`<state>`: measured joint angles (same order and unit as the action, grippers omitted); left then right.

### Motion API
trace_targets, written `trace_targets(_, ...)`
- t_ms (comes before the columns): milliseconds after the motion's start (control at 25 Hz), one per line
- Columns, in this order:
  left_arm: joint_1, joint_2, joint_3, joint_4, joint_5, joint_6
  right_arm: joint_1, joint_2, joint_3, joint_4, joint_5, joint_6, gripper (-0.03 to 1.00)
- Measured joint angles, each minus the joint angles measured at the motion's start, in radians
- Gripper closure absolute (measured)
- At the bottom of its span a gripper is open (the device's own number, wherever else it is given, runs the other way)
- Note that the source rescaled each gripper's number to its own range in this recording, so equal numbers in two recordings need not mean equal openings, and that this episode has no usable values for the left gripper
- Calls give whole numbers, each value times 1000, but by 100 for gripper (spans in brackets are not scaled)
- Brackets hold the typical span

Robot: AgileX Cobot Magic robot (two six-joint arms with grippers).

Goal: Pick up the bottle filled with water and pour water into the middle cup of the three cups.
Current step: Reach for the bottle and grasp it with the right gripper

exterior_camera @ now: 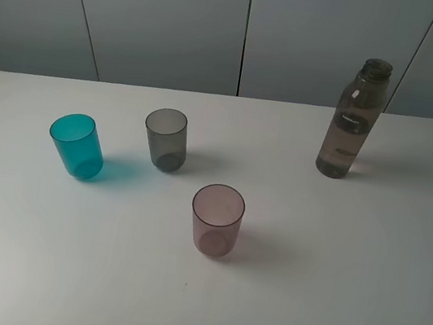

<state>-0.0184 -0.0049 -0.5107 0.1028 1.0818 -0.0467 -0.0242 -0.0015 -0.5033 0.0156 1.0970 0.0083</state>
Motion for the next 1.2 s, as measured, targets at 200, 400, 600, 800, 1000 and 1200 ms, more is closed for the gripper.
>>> trace_targets(200,0,0,0,0,0,0,0,0,0,0,0,0,55)
trace_targets(400,0,0,0,0,0,0,0,0,0,0,0,0,55)
trace_targets(600,0,0,0,0,0,0,0,0,0,0,0,0,55)
trace_targets(800,0,0,0,0,0,0,0,0,0,0,0,0,55)
trace_targets(1000,0,0,0,0,0,0,0,0,-17,0,4,0,55)
trace_targets(1200,0,0,0,0,0,0,0,85,-102,0,12,6,55)
